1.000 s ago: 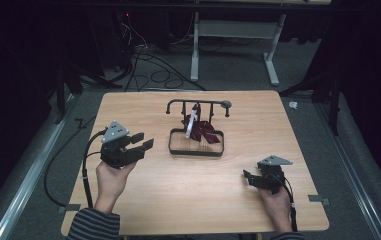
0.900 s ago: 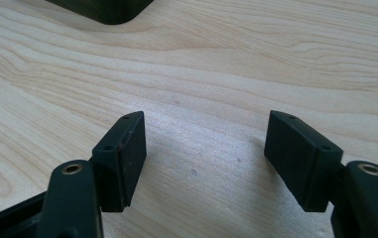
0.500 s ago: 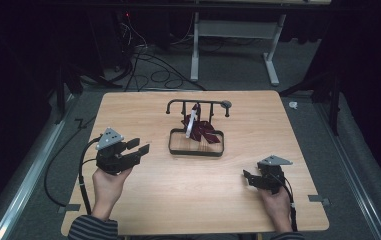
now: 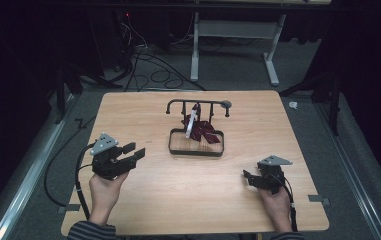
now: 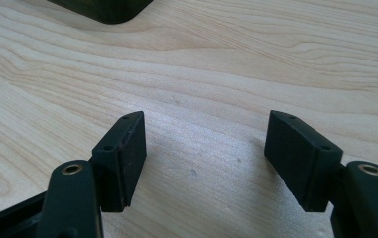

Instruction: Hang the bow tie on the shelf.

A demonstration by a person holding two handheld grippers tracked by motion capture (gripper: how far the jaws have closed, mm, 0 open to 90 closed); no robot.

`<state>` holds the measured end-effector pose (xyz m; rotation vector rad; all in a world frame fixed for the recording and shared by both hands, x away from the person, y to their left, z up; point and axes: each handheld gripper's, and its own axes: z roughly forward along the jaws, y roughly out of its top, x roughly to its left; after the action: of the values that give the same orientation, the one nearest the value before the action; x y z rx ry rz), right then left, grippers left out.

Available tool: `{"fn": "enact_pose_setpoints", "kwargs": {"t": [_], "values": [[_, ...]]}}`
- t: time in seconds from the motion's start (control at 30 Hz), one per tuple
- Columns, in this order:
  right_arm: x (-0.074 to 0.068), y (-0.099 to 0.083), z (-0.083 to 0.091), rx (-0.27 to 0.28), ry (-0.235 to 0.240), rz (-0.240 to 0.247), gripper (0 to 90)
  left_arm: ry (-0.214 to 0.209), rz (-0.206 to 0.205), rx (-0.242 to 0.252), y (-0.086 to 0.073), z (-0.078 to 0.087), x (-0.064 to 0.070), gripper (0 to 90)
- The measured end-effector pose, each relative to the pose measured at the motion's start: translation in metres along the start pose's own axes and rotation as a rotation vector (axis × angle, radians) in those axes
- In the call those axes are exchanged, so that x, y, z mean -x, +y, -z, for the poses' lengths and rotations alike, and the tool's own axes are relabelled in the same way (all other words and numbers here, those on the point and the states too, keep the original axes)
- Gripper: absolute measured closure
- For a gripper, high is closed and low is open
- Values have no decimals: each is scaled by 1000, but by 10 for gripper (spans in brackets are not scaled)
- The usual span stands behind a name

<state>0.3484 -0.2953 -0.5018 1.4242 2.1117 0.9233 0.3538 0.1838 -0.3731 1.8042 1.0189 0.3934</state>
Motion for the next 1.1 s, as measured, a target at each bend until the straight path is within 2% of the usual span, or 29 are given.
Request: {"fn": "enact_pose_setpoints", "kwargs": {"t": [0.8, 1.1], "values": [[0, 0, 0, 0, -1, 1, 339, 38, 54, -44, -31, -1, -8, 517], [0, 0, 0, 0, -2, 2, 338, 54, 75, -85, -49, -7, -11, 508]]}}
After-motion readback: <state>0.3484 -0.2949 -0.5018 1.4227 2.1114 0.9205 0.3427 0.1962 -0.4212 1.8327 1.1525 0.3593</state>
